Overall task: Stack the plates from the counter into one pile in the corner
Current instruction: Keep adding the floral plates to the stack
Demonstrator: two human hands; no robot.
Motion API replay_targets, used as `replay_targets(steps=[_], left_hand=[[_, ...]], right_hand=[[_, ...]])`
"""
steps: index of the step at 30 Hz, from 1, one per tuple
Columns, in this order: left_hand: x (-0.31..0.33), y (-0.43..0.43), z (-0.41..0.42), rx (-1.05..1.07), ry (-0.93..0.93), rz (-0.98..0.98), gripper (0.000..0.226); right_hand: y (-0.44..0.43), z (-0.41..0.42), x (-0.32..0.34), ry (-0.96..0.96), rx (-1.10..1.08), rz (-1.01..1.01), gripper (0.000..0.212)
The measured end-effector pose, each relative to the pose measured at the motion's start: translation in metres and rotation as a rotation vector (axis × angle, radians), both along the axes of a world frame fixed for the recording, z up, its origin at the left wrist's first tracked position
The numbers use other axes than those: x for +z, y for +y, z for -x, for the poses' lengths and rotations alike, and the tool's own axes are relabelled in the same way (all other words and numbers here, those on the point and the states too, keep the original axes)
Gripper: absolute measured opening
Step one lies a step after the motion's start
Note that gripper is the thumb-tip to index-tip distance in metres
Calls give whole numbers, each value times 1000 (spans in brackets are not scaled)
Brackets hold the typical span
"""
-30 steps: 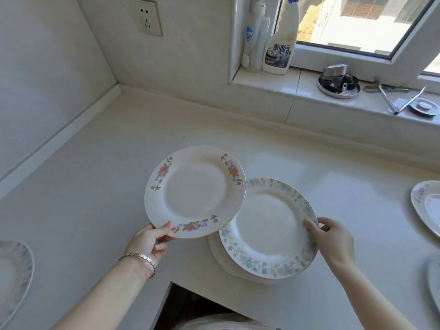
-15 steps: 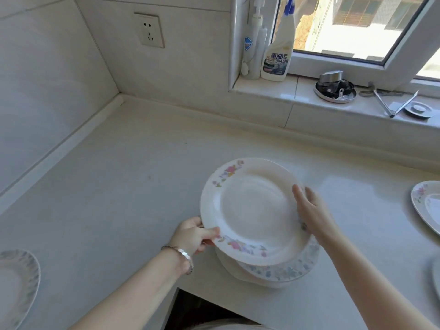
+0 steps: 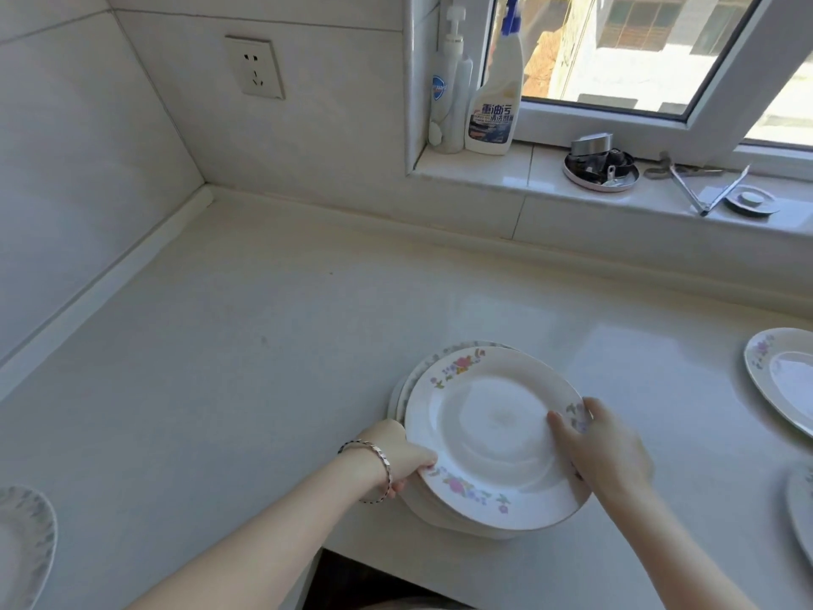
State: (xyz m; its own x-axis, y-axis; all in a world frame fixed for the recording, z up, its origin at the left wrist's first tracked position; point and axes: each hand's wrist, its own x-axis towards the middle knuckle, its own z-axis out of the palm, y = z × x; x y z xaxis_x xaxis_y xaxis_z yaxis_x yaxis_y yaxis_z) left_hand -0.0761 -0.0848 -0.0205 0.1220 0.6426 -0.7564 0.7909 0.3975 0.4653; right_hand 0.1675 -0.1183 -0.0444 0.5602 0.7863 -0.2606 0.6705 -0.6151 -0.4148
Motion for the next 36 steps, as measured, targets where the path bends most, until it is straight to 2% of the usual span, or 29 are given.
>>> replay_targets(steps=[4, 8, 10, 12, 13, 14, 16, 18, 20, 22, 24, 27, 30, 32, 34, 36], left_hand=[[-3, 0, 6, -196, 118, -121, 29], [-7, -3, 9, -370, 259, -298, 23], [-13, -6, 8, -262, 228, -337, 26], [-18, -7, 5, 4, 109, -394, 22], [-20, -7, 3, 166, 13, -406, 15], [-22, -6, 1, 311, -107, -381, 19], [-23, -3, -6, 532, -356, -282, 47], [-21, -3, -17, 715, -523, -142, 52], [-21, -4, -23, 869, -604, -10, 52], [-26, -4, -25, 945, -661, 11, 45], [-30, -4, -26, 967, -713, 0, 45], [-32, -1, -26, 973, -762, 41, 45], [-32, 2, -28, 917, -736, 11, 41], [-30, 3, -29, 876, -715, -29, 52], [-33, 3, -26, 820, -640, -64, 46], [-31, 3, -18, 731, -553, -98, 40]], right_hand=[[3, -4, -4, -152, 76, 83, 45], [2, -8, -7, -235, 141, 87, 47], [2, -10, -9, -238, 143, 77, 48], [3, -9, -12, -207, 123, 18, 47], [3, -8, -15, -155, 108, -38, 47], [3, -5, -18, -66, 93, -105, 46], [7, 2, -24, 234, 45, -207, 50], [9, 8, -24, 534, -59, -250, 50], [11, 7, -24, 746, -173, -263, 41], [13, 2, -25, 921, -227, -283, 28], [15, -1, -27, 1018, -230, -288, 29], [16, -6, -34, 1034, -196, -278, 37], [16, -8, -40, 999, -173, -277, 36], [17, -7, -39, 943, -159, -269, 37], [20, -7, -32, 850, -96, -220, 38], [26, -7, -22, 638, -4, -144, 35]])
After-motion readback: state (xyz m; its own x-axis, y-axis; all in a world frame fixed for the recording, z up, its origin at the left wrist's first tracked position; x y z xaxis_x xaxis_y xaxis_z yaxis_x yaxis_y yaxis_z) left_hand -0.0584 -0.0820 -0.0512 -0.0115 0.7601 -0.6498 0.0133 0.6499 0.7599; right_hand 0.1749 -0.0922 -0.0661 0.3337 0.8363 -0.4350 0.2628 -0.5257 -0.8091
